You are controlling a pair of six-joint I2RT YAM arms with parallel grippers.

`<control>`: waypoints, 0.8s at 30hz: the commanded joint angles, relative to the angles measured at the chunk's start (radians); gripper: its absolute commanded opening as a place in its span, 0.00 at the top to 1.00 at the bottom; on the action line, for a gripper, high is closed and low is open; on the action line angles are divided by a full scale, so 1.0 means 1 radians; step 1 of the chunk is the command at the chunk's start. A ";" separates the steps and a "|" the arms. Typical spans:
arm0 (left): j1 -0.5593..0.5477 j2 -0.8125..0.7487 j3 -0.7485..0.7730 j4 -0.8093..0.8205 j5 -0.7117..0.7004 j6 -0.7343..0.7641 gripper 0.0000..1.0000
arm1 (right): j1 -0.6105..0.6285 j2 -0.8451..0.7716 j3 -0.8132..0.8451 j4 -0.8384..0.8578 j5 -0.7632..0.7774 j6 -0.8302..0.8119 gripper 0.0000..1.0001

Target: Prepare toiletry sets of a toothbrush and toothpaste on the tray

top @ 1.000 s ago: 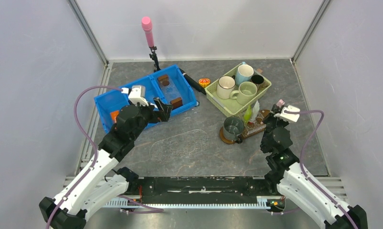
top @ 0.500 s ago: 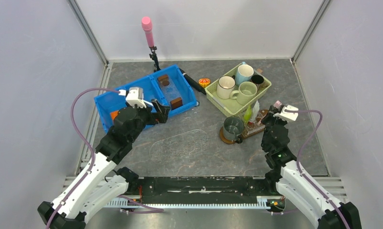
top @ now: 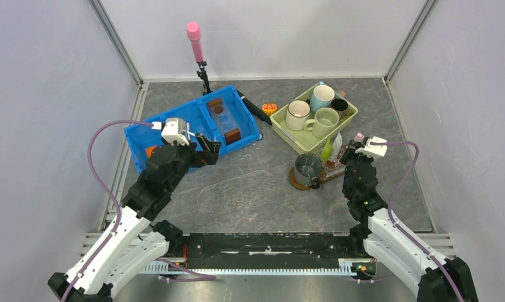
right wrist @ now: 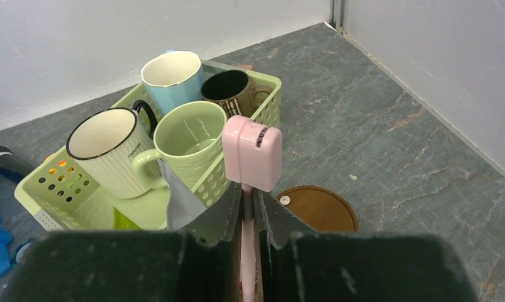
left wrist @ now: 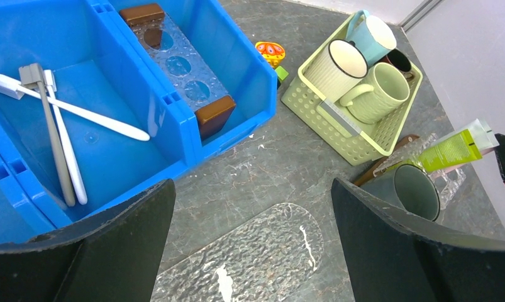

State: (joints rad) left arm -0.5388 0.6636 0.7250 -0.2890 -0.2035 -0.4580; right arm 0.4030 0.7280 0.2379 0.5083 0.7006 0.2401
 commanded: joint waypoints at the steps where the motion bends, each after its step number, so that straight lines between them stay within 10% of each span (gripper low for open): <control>1: 0.005 -0.024 -0.013 -0.004 -0.024 -0.025 0.00 | -0.005 0.006 -0.005 0.041 -0.019 0.017 0.84; 15: 0.005 -0.046 -0.014 -0.013 -0.025 -0.020 0.00 | -0.004 0.007 -0.009 0.023 -0.024 0.015 0.77; 24: 0.005 -0.050 -0.015 -0.013 -0.027 -0.018 0.00 | -0.006 0.007 0.003 0.005 -0.015 0.006 0.97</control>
State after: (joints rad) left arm -0.5388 0.6254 0.7128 -0.3088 -0.2089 -0.4580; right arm 0.4026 0.7425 0.2348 0.5056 0.6800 0.2459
